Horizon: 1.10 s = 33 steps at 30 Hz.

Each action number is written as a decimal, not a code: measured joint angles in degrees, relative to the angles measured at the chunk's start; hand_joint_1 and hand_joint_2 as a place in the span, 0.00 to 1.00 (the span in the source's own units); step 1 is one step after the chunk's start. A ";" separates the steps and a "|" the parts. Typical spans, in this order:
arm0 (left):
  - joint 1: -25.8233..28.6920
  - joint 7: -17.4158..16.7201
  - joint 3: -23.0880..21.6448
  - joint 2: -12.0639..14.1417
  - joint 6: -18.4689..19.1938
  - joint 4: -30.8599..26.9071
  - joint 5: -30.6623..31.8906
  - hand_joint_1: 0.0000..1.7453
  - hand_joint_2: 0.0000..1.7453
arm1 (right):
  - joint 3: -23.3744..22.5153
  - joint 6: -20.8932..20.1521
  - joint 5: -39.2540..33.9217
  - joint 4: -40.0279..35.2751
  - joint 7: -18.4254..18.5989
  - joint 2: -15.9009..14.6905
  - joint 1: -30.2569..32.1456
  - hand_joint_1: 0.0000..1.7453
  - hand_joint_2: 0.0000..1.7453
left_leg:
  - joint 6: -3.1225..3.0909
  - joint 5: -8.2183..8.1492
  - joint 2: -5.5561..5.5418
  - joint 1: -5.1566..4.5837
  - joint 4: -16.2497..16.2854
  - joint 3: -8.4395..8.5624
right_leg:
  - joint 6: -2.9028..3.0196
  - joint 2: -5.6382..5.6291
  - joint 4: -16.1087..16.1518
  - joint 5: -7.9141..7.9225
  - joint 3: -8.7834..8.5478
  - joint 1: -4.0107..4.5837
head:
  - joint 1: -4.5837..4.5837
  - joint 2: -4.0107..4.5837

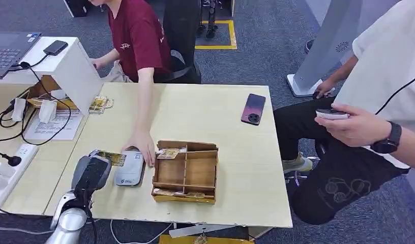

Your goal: Pass the card to the sensor for recognition and then transmit it.

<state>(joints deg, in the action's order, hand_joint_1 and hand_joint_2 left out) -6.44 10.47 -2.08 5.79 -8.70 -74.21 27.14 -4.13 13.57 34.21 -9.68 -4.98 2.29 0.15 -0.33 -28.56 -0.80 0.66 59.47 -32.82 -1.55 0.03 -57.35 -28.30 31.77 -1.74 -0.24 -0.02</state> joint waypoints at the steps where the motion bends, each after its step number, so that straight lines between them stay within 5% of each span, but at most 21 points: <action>1: -0.09 0.00 0.00 -0.02 -0.05 0.29 0.13 1.00 1.00 | 0.00 0.00 0.00 0.00 0.00 0.00 0.00 0.00 1.00 | 0.00 0.00 0.00 0.00 0.00 0.00 | 0.00 0.00 0.00 0.00 0.01 0.00 | 0.00 0.00; 33: -1.72 -2.05 -0.42 -1.29 -4.79 8.66 10.69 1.00 1.00 | 0.00 -0.02 1.29 0.00 -0.04 0.00 -0.03 0.00 1.00 | 0.00 0.00 -0.01 0.00 0.00 0.02 | 0.00 0.01 -0.01 0.00 -0.05 0.00 | 0.00 0.00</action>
<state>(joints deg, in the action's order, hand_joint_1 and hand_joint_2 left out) -8.16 8.41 -2.49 4.50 -13.49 -65.55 37.84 -4.13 13.55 35.50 -9.68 -5.03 2.29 0.12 -0.33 -28.56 -0.81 0.66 59.47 -32.81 -1.55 0.04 -57.36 -28.30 31.72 -1.74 -0.24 -0.02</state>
